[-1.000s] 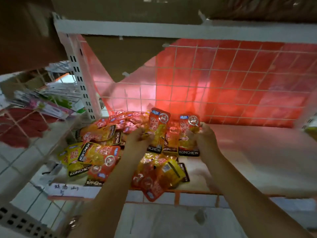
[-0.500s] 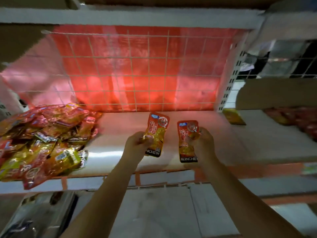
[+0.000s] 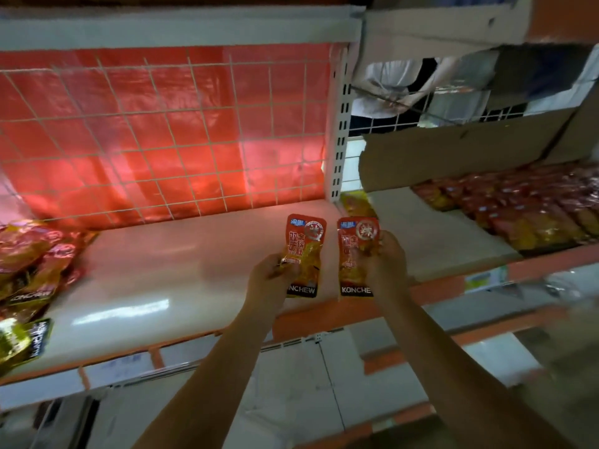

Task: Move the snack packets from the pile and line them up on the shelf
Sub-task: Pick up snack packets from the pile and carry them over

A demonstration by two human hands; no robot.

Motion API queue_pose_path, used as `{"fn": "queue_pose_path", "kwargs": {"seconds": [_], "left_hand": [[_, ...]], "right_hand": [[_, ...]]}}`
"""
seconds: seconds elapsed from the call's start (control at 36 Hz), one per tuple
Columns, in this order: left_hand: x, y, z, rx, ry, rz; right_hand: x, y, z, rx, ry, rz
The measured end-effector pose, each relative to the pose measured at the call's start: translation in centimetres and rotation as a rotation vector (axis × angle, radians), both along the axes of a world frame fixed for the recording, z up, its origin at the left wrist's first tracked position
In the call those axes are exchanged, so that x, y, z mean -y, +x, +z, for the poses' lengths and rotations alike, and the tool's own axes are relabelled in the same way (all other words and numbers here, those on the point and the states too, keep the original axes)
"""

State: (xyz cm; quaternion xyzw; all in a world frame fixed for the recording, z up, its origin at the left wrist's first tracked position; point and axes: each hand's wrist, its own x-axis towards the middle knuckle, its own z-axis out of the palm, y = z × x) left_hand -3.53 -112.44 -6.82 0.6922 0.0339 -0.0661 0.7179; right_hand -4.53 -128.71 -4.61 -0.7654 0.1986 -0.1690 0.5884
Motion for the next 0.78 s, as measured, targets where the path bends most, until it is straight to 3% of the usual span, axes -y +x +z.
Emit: {"fn": "queue_pose_path", "kwargs": {"seconds": [0.17,0.31,0.5,0.61,0.78], "left_hand": [[8.0,0.4,-0.4,-0.094,-0.100,0.044],[16.4,1.9,-0.9,-0.106,-0.092,0.086],[25.5,2.6,-1.3,-0.083,-0.054,0.145],[27.2,3.4,-0.8,-0.066,-0.021,0.188],[27.9,4.4,-0.6,-0.024,0.017,0.173]], "right_hand": [[8.6,0.3,-1.1,0.020,0.034,-0.024],[17.5,2.3,-1.5,-0.033,-0.003,0.078],[27.2,4.0,-0.5,-0.103,-0.256,0.248],[28.9,6.3,-1.1,-0.021,-0.310,0.289],[29.9,10.9,-2.2,-0.099,-0.727,0.381]]}}
